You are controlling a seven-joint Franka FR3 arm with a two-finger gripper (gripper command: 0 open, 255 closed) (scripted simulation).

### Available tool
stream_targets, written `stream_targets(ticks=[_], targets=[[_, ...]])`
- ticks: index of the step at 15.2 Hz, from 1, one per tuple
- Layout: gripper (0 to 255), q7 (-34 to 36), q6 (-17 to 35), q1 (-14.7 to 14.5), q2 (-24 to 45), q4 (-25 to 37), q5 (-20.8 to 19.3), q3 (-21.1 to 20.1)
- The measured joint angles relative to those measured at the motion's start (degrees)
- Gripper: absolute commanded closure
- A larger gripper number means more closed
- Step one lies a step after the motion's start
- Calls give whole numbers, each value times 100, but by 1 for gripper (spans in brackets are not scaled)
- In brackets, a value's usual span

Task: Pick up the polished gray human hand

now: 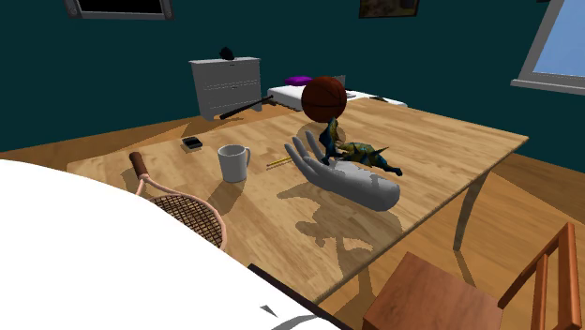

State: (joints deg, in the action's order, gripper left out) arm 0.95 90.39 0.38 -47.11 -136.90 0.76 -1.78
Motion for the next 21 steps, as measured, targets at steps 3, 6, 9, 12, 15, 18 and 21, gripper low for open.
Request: stream_targets(ticks=[3,6,9,12,15,18,21], targets=[[0,170,192,25,26,-160,102,-45],[0,666,686,29,168,-486,413,-269],[0,1154,1288,36,442,-763,736,-498],[0,1595,1945,44,798,-991,1037,-710],[0,2057,2594,27,1240,-1104,1349,-957],[0,2457,3289,14,1716,-1224,1637,-1176],[0,2857,4038,10,2368,-1194,1891,-1409]])
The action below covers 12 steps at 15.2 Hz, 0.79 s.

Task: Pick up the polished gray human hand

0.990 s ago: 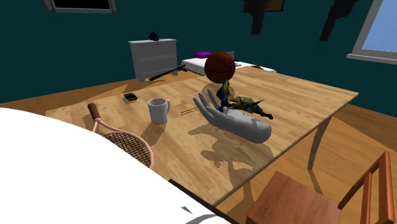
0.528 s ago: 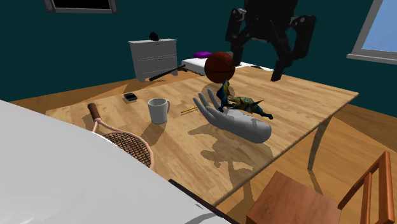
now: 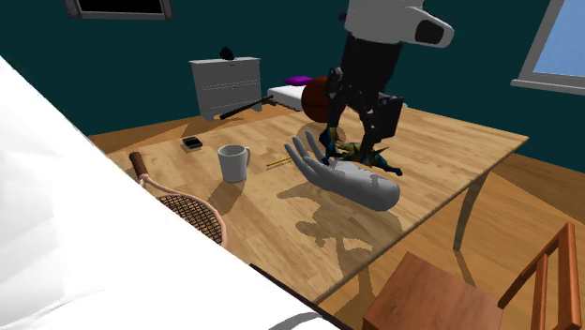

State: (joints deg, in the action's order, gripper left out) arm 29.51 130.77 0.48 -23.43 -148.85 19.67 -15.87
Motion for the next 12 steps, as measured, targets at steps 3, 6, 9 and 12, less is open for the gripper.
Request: stream_targets(ticks=[3,6,9,12], targets=[[0,395,624,5,614,131,194,-186],[0,832,1256,12,1350,389,298,-377],[0,1210,1852,18,2060,645,343,-472],[0,1670,2386,-16,2863,1071,247,-506]])
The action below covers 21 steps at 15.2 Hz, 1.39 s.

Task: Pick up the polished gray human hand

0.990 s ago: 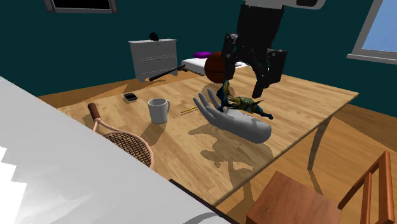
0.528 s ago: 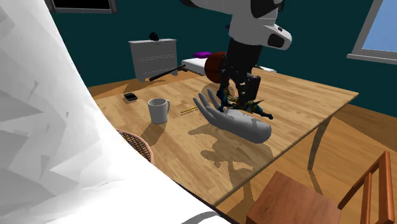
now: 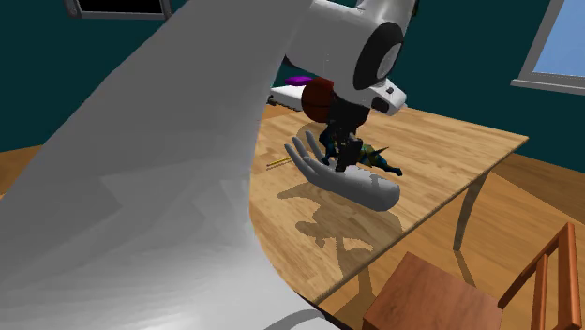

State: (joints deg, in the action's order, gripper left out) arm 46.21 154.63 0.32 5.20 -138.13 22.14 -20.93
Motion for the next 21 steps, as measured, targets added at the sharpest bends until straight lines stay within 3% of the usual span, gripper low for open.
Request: stream_targets(ticks=[6,15,16,21], targets=[[0,872,854,-311,1430,906,-148,176],[0,852,1407,-372,2208,1180,-127,205],[255,846,1425,-371,2227,1182,-126,203],[255,846,1439,-371,2236,1192,-125,206]])
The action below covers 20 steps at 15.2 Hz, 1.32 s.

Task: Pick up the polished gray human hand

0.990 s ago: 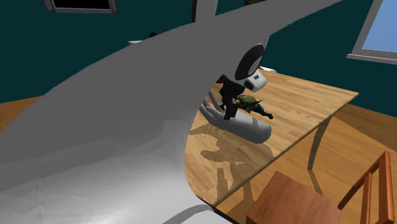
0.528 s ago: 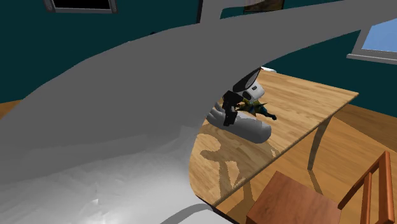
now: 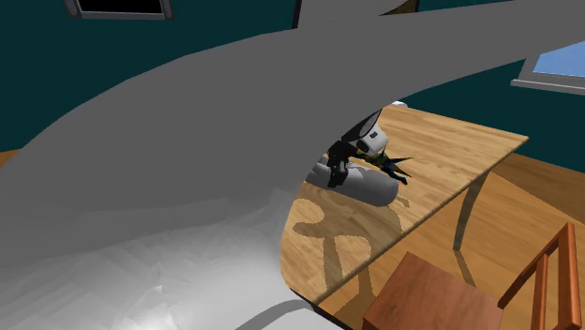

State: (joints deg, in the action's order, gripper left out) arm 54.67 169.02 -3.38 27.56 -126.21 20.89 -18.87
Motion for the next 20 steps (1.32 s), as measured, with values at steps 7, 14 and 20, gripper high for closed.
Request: stream_targets(ticks=[7,14,20], targets=[[255,22,-78,2,-82,-31,1,6],[255,169,-490,-17,-573,-105,-21,40],[255,305,-888,-26,-990,-115,-59,68]])
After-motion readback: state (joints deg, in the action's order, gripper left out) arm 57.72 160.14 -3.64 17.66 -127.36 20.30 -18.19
